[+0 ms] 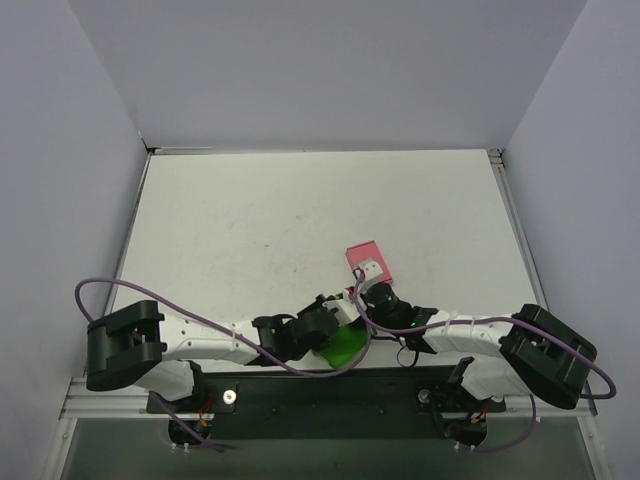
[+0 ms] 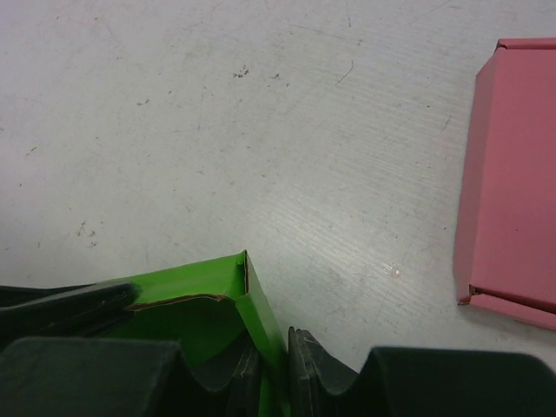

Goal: Fold the paper box

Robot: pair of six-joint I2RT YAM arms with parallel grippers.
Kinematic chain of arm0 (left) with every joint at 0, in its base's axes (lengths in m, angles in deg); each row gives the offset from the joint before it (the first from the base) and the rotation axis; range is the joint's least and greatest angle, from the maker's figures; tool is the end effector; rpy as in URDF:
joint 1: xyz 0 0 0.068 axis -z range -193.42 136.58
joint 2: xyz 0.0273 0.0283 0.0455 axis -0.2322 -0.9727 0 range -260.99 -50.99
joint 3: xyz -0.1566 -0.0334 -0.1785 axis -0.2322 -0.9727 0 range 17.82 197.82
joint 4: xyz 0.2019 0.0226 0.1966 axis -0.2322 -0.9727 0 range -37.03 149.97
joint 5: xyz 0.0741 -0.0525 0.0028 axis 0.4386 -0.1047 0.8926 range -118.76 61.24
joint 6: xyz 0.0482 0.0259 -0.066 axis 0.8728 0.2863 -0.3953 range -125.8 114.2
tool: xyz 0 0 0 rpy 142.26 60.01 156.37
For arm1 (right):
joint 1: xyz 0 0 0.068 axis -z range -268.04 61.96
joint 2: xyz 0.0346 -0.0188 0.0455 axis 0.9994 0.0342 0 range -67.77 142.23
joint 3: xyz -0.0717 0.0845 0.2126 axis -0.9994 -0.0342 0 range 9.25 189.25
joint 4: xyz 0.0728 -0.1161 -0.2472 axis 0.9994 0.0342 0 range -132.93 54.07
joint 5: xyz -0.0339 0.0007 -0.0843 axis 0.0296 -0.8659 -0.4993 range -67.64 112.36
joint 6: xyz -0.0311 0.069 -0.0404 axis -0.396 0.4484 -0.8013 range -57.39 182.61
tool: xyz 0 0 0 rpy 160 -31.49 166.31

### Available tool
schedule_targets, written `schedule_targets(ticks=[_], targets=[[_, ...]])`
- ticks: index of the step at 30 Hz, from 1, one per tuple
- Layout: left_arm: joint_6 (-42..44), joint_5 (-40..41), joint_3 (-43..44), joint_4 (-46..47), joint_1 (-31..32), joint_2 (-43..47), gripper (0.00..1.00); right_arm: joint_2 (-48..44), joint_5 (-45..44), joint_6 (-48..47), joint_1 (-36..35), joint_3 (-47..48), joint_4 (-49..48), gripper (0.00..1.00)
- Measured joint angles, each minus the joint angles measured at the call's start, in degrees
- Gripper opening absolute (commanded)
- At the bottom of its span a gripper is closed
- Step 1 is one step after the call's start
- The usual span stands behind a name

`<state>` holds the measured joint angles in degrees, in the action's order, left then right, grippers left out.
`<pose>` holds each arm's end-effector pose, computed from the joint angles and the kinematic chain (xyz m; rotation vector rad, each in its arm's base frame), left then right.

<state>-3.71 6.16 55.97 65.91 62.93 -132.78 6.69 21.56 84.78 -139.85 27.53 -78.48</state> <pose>0.1199 -0.3102 0.1165 1.0628 1.8083 -0.0947 0.1844 0.2330 0.0932 -0.5087 1.9609 0.8324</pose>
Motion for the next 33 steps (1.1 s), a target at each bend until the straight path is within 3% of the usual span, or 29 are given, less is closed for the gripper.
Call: schedule_targets(ticks=[22,25,29,33], targets=[[-5.9,-9.07,-4.39,7.17,-5.81,3.37,0.0,1.51,-9.79,5.29,-2.73,3.91,6.64,0.0],[-6.4,-9.42,-4.39,7.17,-6.32,3.37,0.0,1.95,-9.7,5.18,-2.73,4.37,6.75,0.15],[-8.2,-9.07,-4.35,6.97,-6.54,2.89,0.0,1.84,-9.2,5.03,-2.36,5.35,8.96,0.44],[-11.98,-9.33,-4.04,6.29,-6.49,1.27,0.0,-0.66,-9.38,5.55,-0.85,6.16,14.25,0.53]])
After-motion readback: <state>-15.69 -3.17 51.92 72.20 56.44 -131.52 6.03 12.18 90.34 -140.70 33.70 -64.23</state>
